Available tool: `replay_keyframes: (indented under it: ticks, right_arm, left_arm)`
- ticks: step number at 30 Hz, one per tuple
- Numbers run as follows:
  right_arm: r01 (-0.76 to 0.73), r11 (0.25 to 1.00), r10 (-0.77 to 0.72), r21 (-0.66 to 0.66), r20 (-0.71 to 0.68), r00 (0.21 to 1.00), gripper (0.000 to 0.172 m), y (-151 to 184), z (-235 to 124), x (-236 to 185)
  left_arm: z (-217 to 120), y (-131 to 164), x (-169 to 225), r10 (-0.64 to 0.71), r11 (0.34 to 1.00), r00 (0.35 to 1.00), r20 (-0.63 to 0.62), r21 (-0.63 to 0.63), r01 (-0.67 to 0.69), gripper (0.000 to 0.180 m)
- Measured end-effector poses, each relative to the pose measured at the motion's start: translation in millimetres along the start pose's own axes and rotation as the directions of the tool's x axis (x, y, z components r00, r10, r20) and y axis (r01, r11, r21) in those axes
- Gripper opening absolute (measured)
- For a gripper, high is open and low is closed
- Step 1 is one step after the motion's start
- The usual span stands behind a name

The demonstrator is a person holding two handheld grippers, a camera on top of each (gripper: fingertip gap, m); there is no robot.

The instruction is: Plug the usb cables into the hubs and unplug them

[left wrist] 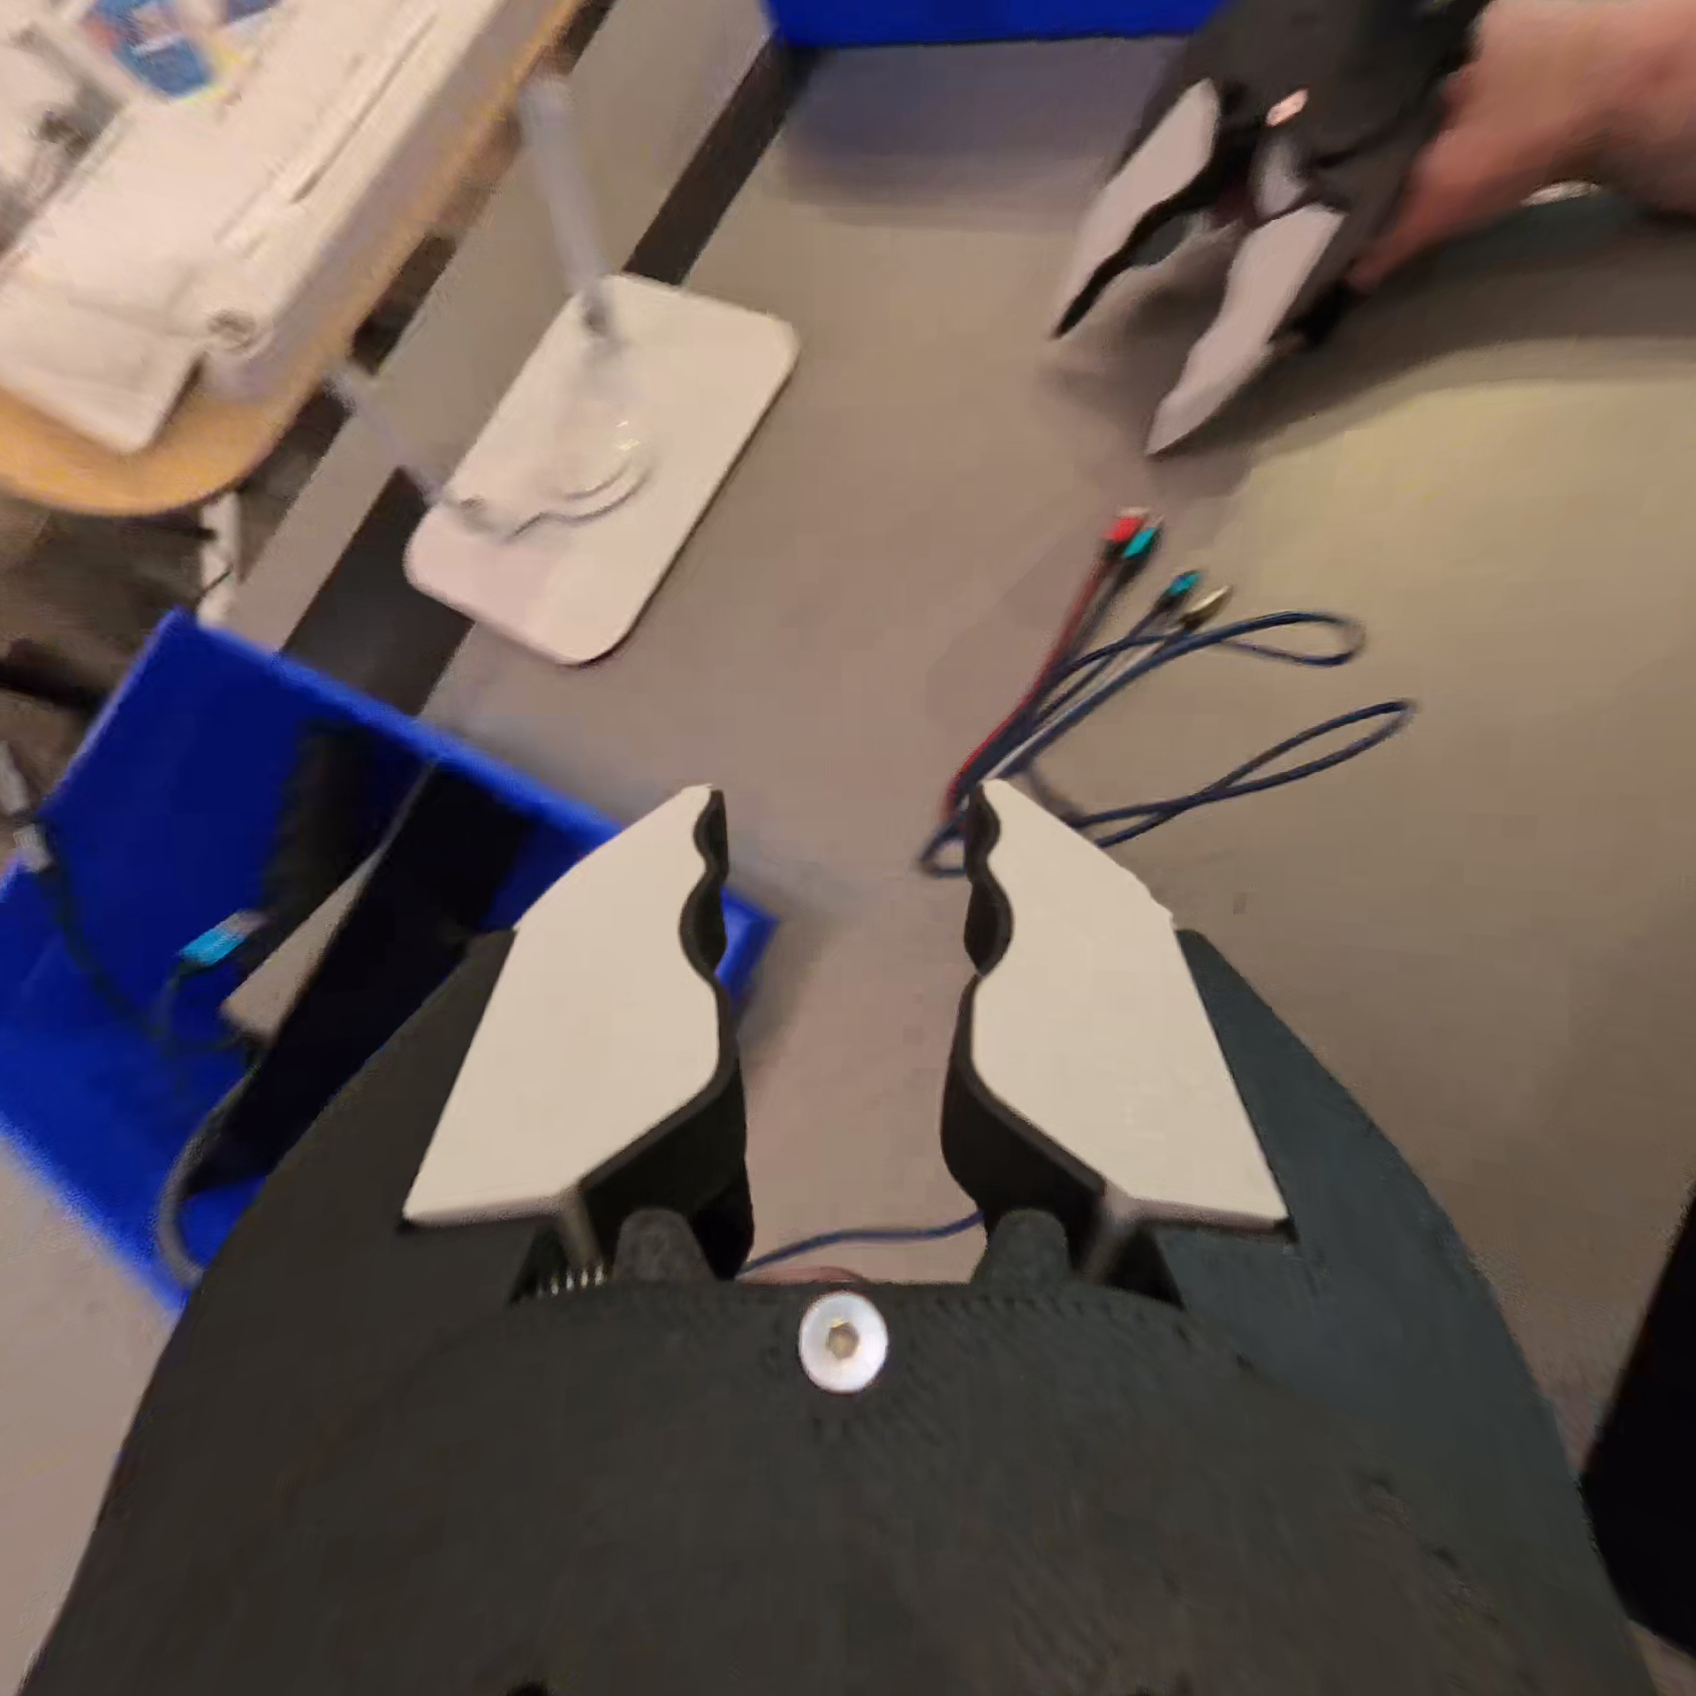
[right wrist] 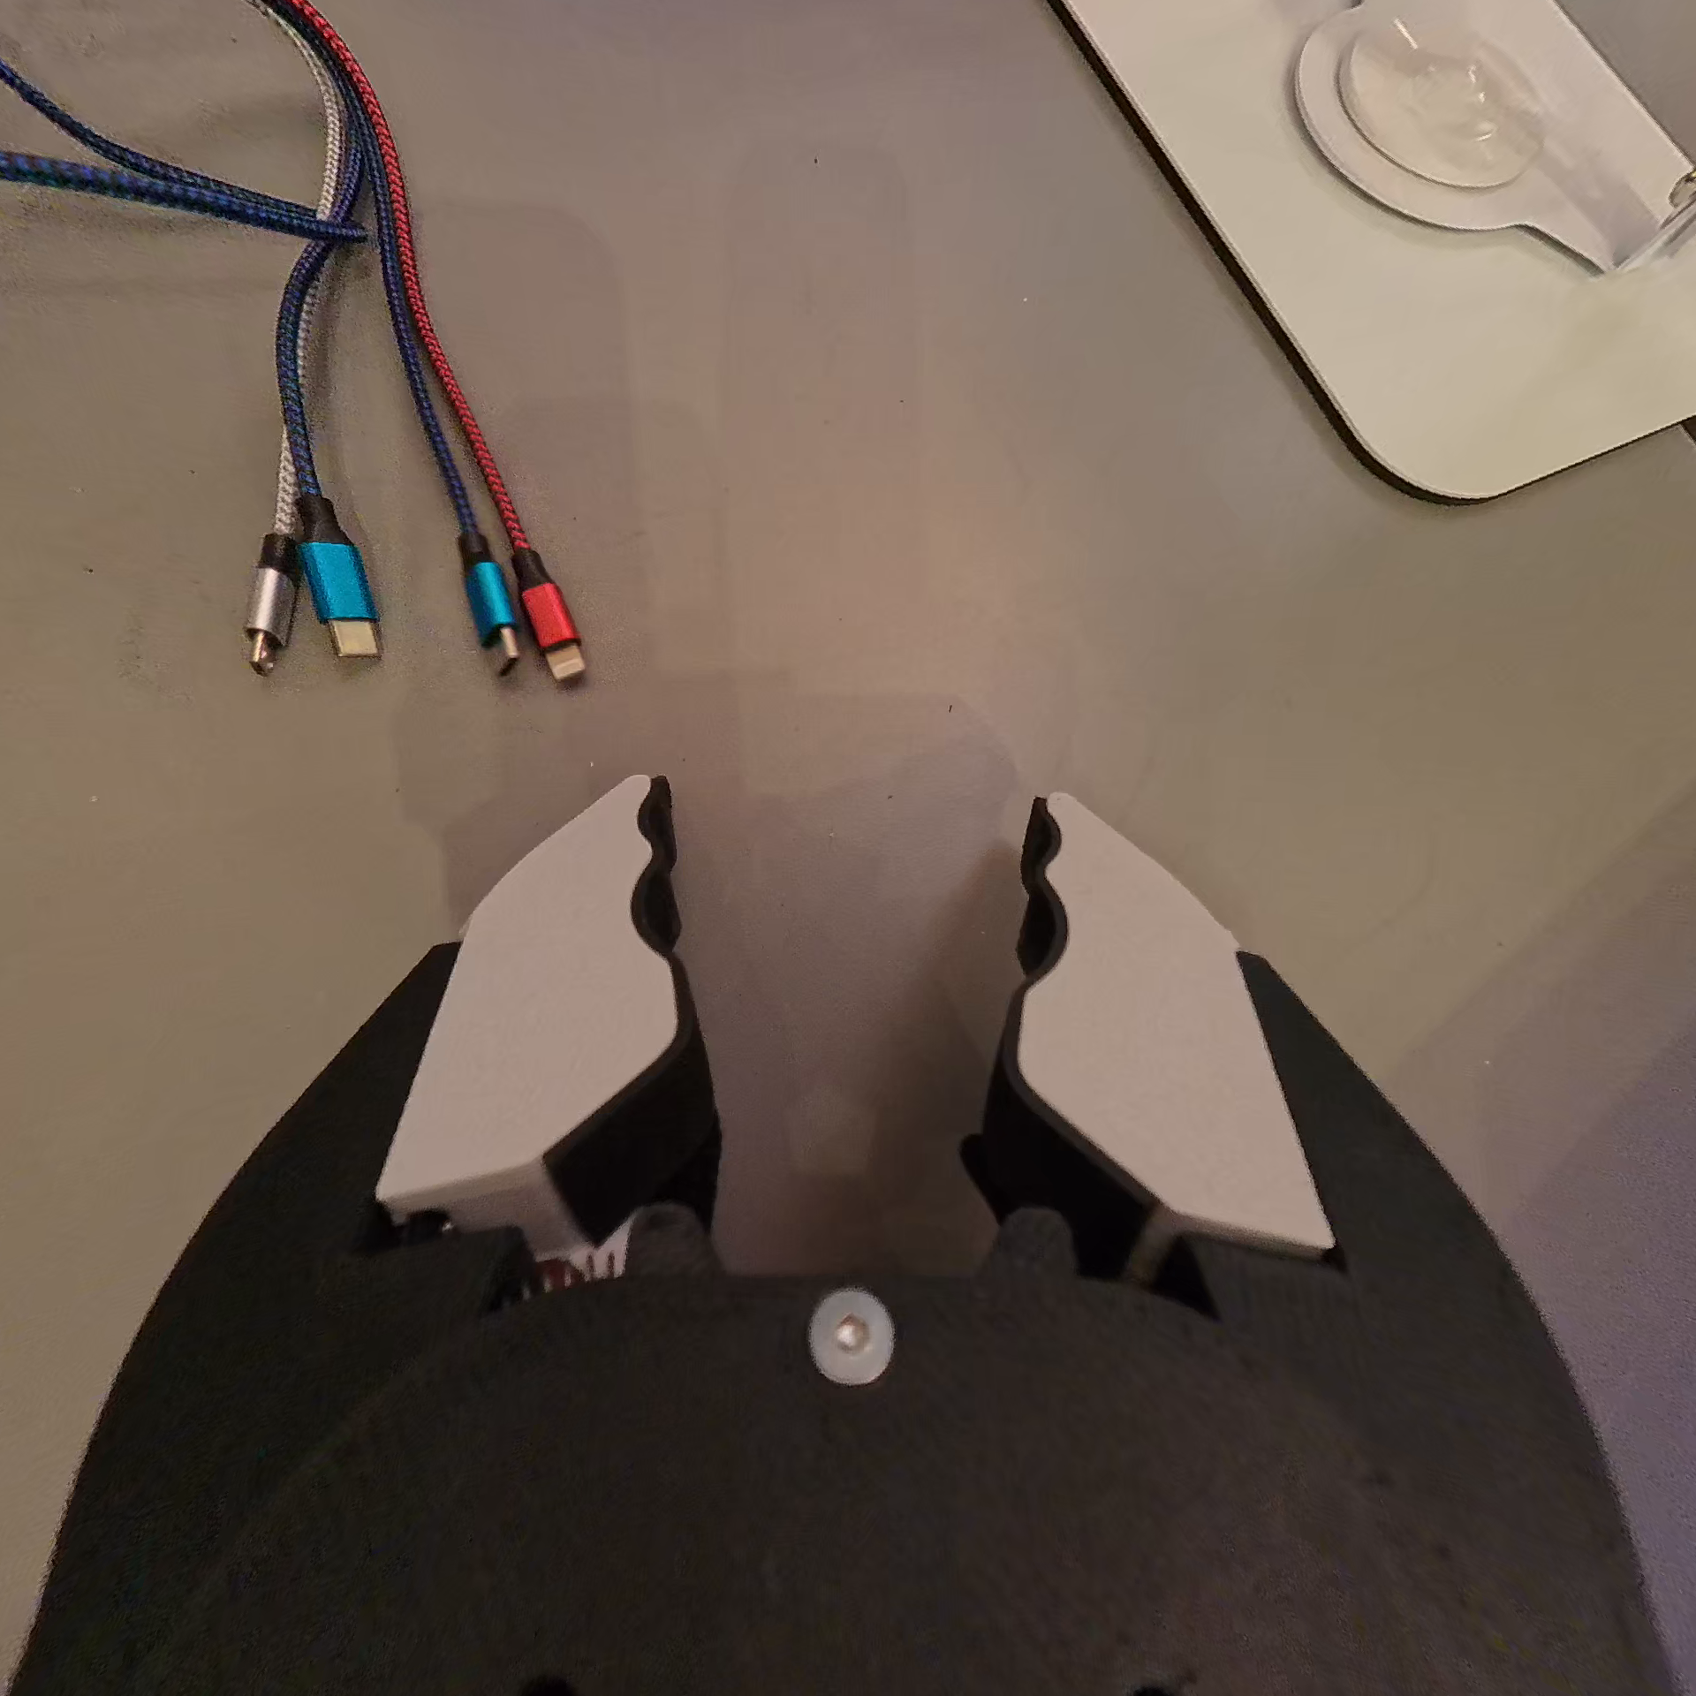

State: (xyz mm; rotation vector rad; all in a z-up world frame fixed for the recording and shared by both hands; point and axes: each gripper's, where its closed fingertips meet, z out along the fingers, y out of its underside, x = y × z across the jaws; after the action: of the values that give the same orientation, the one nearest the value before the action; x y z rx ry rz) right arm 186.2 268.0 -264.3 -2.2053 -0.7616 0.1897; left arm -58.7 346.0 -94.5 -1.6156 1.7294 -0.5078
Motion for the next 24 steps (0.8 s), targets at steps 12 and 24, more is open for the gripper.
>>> replay_keyframes:
  ticks: [12,24]
  right_arm:
    - [-0.003,1.0,0.003,-0.001,0.002,1.0,0.073,0,0,0]
    - [0.001,1.0,-0.001,0.0,0.003,1.0,0.072,0,0,0]
  left_arm:
    - [83,160,-135,0.029,0.79,0.999,0.018,-0.612,-0.012,0.04]
    - [36,106,-143,-0.011,0.887,0.994,0.108,-0.458,0.06,0.003]
